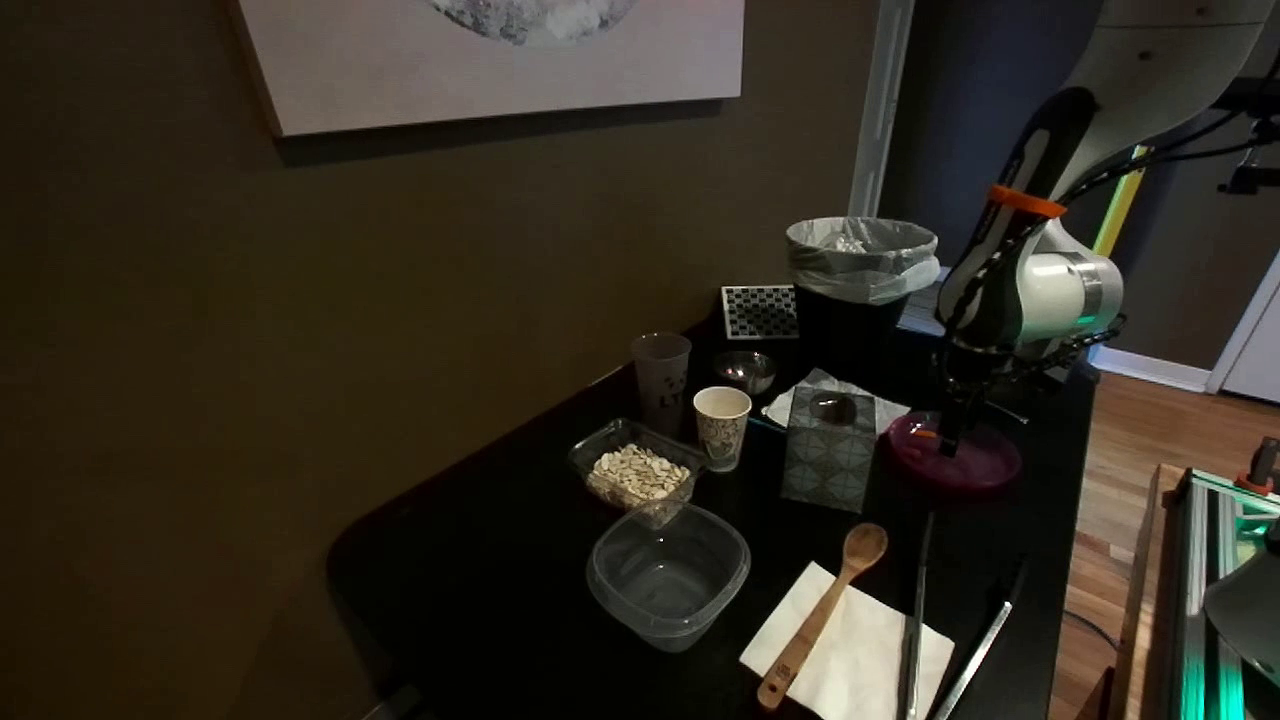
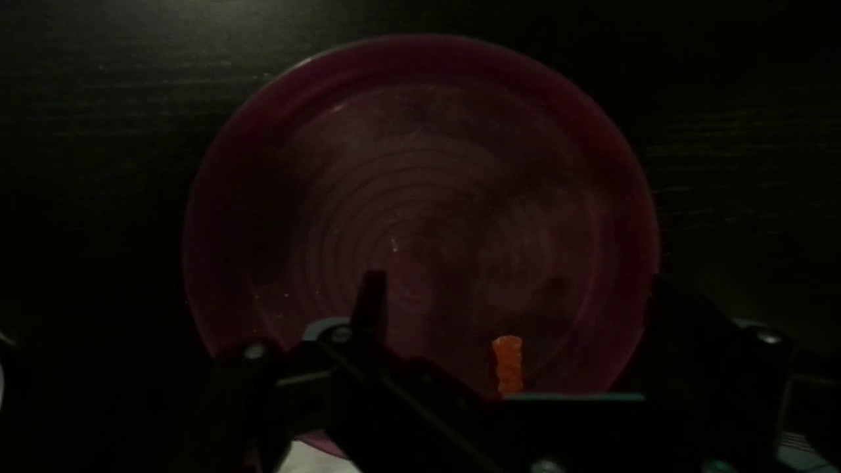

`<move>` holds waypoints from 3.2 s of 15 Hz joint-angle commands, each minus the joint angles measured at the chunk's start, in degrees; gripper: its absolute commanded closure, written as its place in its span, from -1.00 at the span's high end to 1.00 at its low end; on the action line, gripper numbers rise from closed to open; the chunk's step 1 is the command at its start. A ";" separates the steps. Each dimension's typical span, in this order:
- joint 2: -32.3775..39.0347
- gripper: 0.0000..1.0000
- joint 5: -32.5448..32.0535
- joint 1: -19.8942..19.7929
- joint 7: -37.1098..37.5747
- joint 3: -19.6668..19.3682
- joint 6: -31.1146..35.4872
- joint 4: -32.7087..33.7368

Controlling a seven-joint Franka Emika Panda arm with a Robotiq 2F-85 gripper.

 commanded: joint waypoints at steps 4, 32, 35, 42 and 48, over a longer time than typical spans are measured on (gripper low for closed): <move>6.67 1.00 1.16 -4.82 -0.62 4.00 5.29 4.11; 9.90 -0.67 -0.13 -15.17 0.15 14.29 11.52 7.74; 7.15 -0.58 -0.10 -16.84 0.24 16.72 10.89 7.52; 3.67 -0.57 -0.08 -18.08 0.15 19.51 9.69 8.78; 2.36 -0.56 0.66 -17.55 1.09 17.35 6.74 6.61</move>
